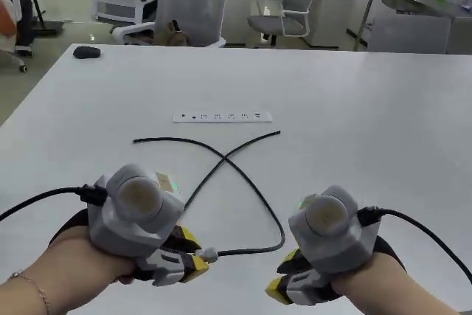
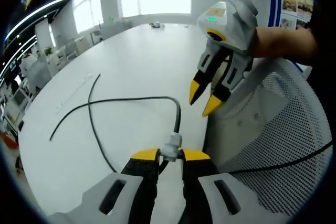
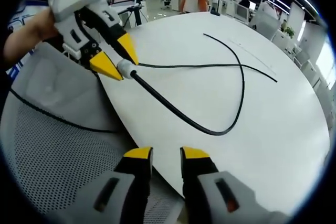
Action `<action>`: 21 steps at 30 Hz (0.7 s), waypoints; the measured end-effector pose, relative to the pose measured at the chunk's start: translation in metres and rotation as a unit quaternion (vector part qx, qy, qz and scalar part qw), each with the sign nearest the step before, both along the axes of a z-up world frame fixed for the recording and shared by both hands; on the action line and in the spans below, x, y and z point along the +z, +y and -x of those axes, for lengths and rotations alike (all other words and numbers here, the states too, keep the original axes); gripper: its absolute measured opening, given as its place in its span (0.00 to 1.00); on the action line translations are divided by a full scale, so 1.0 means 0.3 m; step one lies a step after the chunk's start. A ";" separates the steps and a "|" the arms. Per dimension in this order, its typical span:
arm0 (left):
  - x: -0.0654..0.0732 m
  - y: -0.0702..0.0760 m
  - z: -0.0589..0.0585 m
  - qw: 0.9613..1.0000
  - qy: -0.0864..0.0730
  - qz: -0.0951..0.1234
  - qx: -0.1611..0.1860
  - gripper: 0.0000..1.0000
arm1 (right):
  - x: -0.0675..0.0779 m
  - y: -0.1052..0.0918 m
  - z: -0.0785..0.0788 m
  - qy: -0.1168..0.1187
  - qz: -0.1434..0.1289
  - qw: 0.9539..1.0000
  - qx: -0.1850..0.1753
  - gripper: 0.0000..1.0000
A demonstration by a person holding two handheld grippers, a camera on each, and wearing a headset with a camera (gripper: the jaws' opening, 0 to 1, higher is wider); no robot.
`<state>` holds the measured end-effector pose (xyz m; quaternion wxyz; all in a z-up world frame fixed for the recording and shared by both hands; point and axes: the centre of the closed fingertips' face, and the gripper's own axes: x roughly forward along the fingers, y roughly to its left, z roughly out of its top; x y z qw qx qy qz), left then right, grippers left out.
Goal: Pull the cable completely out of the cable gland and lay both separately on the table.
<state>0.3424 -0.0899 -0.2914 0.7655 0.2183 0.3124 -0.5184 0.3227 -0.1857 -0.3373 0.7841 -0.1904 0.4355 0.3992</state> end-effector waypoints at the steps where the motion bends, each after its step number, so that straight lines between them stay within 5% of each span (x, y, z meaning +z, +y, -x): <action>1: 0.003 0.007 0.000 1.000 -0.001 0.002 0.005 0.17 | 0.000 0.001 0.001 0.001 -0.002 1.000 0.000 0.20; 15: 0.049 0.126 0.032 0.996 -0.005 0.042 0.073 0.17 | 0.012 0.009 -0.001 0.004 -0.017 1.000 -0.010 0.20; 21: 0.038 0.133 0.041 0.996 -0.007 0.047 0.077 0.17 | 0.013 0.012 -0.004 0.005 -0.019 1.000 -0.009 0.20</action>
